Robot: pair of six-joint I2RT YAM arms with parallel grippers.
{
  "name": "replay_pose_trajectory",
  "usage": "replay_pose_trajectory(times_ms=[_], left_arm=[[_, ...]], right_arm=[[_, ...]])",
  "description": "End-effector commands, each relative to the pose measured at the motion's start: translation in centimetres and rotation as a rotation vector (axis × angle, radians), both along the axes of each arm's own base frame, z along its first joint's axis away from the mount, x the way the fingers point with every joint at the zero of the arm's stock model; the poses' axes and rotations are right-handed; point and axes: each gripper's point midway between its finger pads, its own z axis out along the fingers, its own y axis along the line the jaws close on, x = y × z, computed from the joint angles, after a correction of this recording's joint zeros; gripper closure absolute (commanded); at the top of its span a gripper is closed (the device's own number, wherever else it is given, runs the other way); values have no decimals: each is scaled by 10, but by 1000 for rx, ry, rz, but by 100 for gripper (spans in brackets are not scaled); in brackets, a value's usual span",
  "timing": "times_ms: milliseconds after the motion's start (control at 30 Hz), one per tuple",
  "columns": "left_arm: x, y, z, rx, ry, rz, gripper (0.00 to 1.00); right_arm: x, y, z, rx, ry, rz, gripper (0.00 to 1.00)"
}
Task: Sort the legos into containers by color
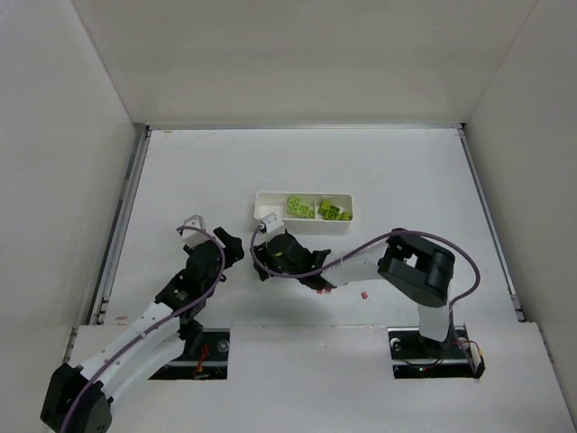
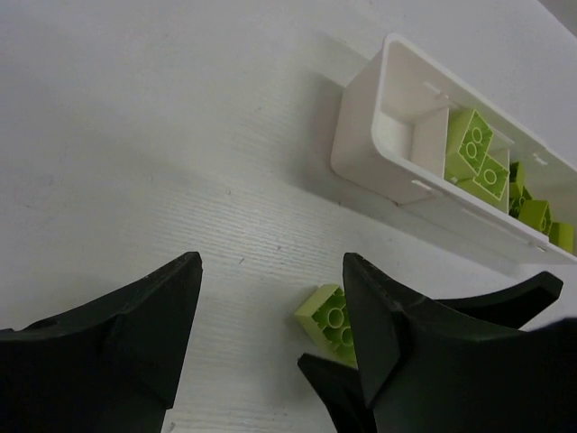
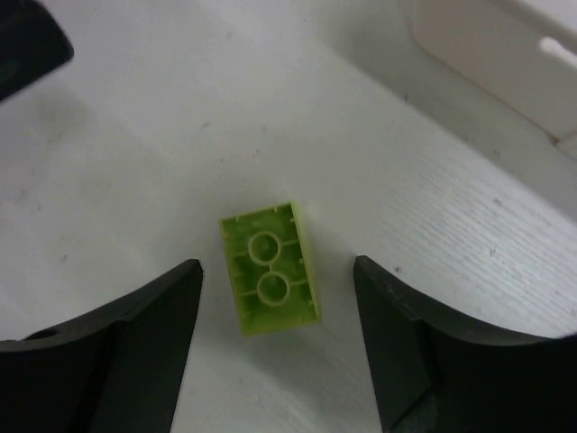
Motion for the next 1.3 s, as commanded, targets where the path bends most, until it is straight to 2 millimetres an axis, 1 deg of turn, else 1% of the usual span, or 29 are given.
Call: replay_pose_trajectory(times_ms=[0, 33, 67, 100, 133, 167, 267, 300, 367, 400, 433, 467, 533, 567, 600, 633, 667, 700, 733, 800, 833, 900, 933, 967, 1000, 1033, 1067, 1167, 1267], left_arm=[[-4, 0, -5, -6, 21, -2, 41], [-5, 0, -5, -7, 18, -5, 42], [-5, 0, -4, -11, 13, -6, 45], [-6, 0, -4, -11, 13, -6, 46], [-7, 1, -3, -8, 18, -8, 47], [-7, 0, -2, -6, 18, -12, 48], [-9, -4, 0, -17, 8, -36, 51], [-10, -13, 2, -30, 6, -69, 52], [-11, -25, 5, -42, 9, -120, 52], [-12, -39, 7, -57, 6, -174, 52], [-13, -52, 11, -72, -5, -220, 52], [-14, -58, 12, -75, -9, -240, 52], [-18, -81, 15, -73, -14, -314, 51], [-21, -93, 16, -64, -14, -356, 51], [-24, -100, 16, -54, -12, -380, 51], [-29, -117, 16, -41, -15, -432, 50], [-33, -127, 15, -33, -15, -463, 50], [-39, -142, 16, -28, -10, -511, 50], [-42, -148, 16, -21, -8, -535, 49], [-51, -165, 14, 6, 0, -596, 48], [-59, -177, 11, 29, 3, -636, 48], [-67, -190, 7, 50, 11, -675, 48], [-72, -198, 5, 63, 18, -699, 48], [-84, -219, -7, 121, 29, -754, 48], [-85, -220, -8, 126, 32, -757, 48], [-87, -224, -11, 141, 39, -770, 48], [-88, -225, -13, 151, 40, -774, 48], [-89, -230, -19, 178, 47, -788, 48], [-95, -240, -19, 193, 48, -822, 48]], right_arm=[[13, 22, 3, 40, -14, 7, 42], [14, 23, 3, 44, -15, 3, 48], [15, 22, 4, 46, -19, -8, 57], [16, 21, 6, 50, -23, -14, 62], [17, 20, 15, 64, -37, -24, 69], [18, 18, 22, 75, -46, -31, 71], [20, 0, 69, 143, -118, -73, 71], [25, -20, 96, 182, -158, -110, 71], [35, -43, 115, 205, -190, -155, 71], [49, -69, 126, 217, -213, -209, 71], [64, -96, 129, 213, -219, -275, 70], [74, -114, 126, 205, -216, -320, 70], [88, -140, 121, 192, -200, -388, 69], [99, -156, 116, 177, -193, -432, 69], [106, -164, 113, 169, -189, -457, 69], [116, -175, 105, 143, -181, -494, 69], [122, -182, 101, 128, -179, -515, 69], [132, -190, 95, 110, -172, -548, 68], [135, -193, 93, 103, -169, -559, 68], [147, -202, 88, 84, -171, -600, 68], [149, -205, 87, 76, -173, -612, 67], [152, -208, 85, 69, -173, -632, 66], [154, -210, 85, 68, -178, -645, 63], [156, -214, 89, 57, -200, -676, 45], [156, -215, 89, 57, -202, -678, 44], [157, -217, 93, 59, -213, -687, 36], [156, -217, 95, 61, -217, -688, 32], [148, -216, 100, 70, -227, -676, 23], [140, -219, 105, 93, -230, -681, 22]])
